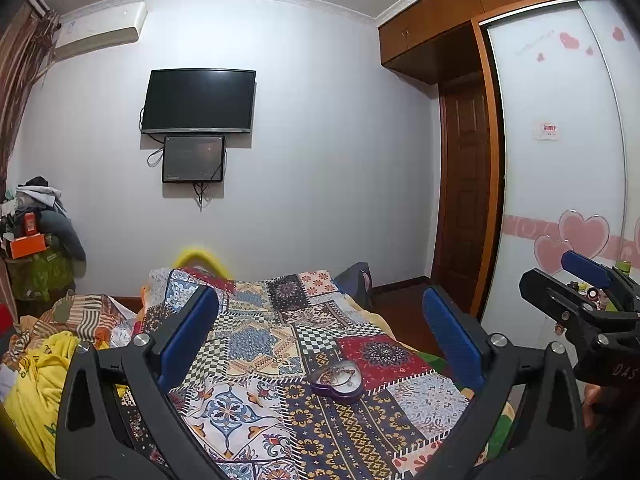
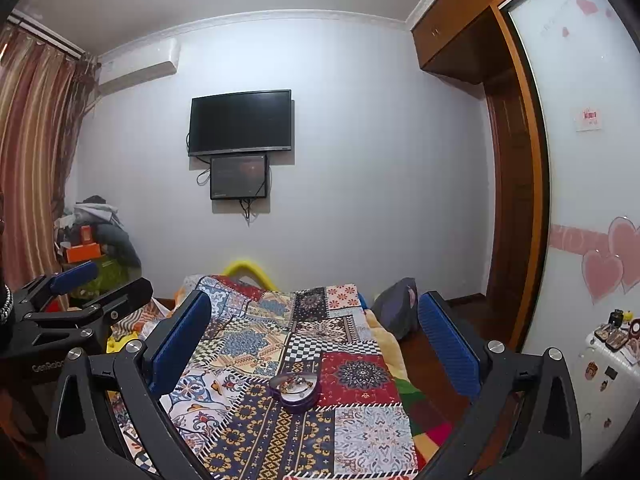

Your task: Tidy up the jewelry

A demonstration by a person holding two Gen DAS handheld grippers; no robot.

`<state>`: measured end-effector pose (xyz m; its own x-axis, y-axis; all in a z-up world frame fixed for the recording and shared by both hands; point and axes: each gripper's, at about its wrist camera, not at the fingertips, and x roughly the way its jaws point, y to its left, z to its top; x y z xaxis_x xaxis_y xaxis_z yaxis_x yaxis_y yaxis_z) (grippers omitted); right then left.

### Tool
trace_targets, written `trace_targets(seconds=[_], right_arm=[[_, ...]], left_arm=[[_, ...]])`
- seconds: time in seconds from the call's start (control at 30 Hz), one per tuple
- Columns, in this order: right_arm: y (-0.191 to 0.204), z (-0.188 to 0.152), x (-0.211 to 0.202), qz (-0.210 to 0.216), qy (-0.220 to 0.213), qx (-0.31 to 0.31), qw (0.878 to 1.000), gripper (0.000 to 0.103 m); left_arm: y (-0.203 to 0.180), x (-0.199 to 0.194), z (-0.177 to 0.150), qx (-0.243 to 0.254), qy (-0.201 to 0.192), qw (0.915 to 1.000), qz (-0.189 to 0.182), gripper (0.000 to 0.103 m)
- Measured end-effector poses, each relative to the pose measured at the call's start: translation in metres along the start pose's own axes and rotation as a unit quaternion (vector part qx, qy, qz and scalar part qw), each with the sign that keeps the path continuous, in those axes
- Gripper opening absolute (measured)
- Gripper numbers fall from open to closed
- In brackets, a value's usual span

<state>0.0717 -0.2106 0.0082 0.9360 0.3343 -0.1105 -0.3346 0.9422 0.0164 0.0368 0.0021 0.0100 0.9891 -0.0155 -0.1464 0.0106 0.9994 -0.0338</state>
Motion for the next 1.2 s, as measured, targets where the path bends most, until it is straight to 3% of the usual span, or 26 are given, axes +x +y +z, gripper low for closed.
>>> trace_targets(seconds=[1.2], right_arm=[[-0.0032, -0.0002, 0.0009, 0.001, 0.007, 0.004, 1.0, 0.103]], left_arm=[[0.0017, 0.0061, -0.0011, -0.012, 0.01, 0.9999, 0.001, 0.103]])
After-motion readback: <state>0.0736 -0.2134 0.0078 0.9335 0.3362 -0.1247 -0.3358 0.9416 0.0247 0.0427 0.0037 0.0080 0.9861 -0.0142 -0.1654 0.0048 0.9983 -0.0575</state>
